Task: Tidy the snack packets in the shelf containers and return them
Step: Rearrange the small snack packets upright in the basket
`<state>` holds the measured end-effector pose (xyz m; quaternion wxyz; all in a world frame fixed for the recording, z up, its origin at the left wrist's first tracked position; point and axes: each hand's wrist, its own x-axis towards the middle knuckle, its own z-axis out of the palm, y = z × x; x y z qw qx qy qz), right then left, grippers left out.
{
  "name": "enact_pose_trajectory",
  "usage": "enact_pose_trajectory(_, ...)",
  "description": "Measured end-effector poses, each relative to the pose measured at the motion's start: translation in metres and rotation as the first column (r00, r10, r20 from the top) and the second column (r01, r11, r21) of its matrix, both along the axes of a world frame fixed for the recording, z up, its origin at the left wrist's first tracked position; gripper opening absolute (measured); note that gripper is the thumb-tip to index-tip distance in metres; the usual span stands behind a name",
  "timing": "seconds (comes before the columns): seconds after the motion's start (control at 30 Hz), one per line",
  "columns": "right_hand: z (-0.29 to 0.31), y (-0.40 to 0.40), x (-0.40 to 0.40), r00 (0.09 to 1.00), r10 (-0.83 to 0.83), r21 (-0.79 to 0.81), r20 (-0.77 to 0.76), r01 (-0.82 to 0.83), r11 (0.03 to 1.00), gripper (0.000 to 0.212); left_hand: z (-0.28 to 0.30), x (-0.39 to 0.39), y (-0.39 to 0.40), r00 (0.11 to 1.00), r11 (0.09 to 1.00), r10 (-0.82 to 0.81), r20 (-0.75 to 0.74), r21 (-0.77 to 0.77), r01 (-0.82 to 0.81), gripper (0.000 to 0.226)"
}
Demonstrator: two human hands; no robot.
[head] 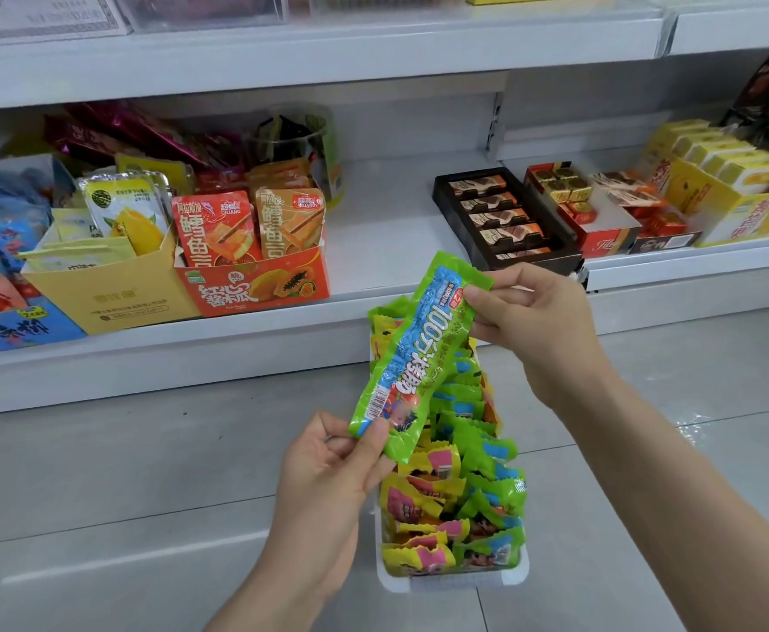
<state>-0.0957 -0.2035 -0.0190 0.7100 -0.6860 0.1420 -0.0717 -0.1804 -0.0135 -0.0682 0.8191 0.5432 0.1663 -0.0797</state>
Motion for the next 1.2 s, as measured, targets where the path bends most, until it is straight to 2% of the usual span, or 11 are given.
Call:
enact_pose_trajectory(0.1, -0.001, 0.005, -0.001, 1.0, -0.002, 0.089, -0.013, 0.004, 0.996, 0.01, 0.0, 0.001, 0.002, 0.997, 0.998, 0.053, 0.062, 0.042, -0.056, 0.031)
enact_pose_trajectory(0.2, -0.002, 0.016, -0.006, 0.995, 0.078, 0.206, -0.059, -0.064, 0.977, 0.029, 0.0, 0.005, 0.003, 0.954, 0.958, 0.031, 0.298, 0.262, -0.113, 0.032)
enact_pose_trajectory(0.3, 0.002, 0.023, -0.01, 0.974, 0.203, 0.34, -0.104, -0.156, 0.927, 0.045, 0.002, 0.008, 0.011, 0.848, 0.834, -0.129, 0.514, 0.519, -0.188, 0.037)
enact_pose_trajectory(0.37, 0.007, 0.022, -0.01, 0.968, 0.231, 0.348, -0.094, -0.186, 0.919, 0.042, 0.003, 0.009, 0.018, 0.758, 0.699, -0.254, 0.601, 0.656, -0.285, 0.034)
enact_pose_trajectory(0.5, 0.011, 0.02, -0.009, 0.964, 0.258, 0.386, -0.058, -0.217, 0.897, 0.036, 0.0, 0.01, 0.024, 0.647, 0.511, -0.425, 0.634, 0.757, -0.407, 0.037)
enact_pose_trajectory(0.63, 0.008, 0.022, -0.008, 0.962, 0.256, 0.325, -0.093, -0.214, 0.921, 0.035, -0.004, 0.008, 0.026, 0.596, 0.463, -0.509, 0.621, 0.781, -0.418, 0.032)
enact_pose_trajectory(0.73, 0.003, 0.019, -0.006, 0.978, 0.184, 0.283, -0.102, -0.148, 0.947, 0.026, -0.004, 0.006, 0.025, 0.629, 0.535, -0.473, 0.618, 0.768, -0.352, 0.023)
enact_pose_trajectory(0.8, 0.003, 0.014, -0.004, 0.984, 0.149, 0.308, -0.097, -0.113, 0.945, 0.024, -0.003, 0.005, 0.023, 0.731, 0.679, -0.375, 0.57, 0.705, -0.202, 0.023)
enact_pose_trajectory(0.9, 0.007, 0.006, -0.001, 0.99, 0.125, 0.328, -0.064, -0.097, 0.94, 0.023, 0.001, 0.004, 0.022, 0.921, 0.955, -0.217, 0.323, 0.266, 0.131, 0.074)
enact_pose_trajectory(1.0, 0.009, 0.004, -0.001, 0.991, 0.128, 0.37, -0.037, -0.106, 0.923, 0.024, 0.008, 0.009, 0.018, 0.982, 0.985, -0.168, 0.086, -0.013, 0.17, 0.079)
enact_pose_trajectory(1.2, 0.008, 0.013, -0.002, 0.98, 0.195, 0.498, -0.036, -0.152, 0.854, 0.024, 0.016, 0.014, 0.007, 0.976, 0.974, -0.212, 0.046, -0.067, 0.214, 0.044)
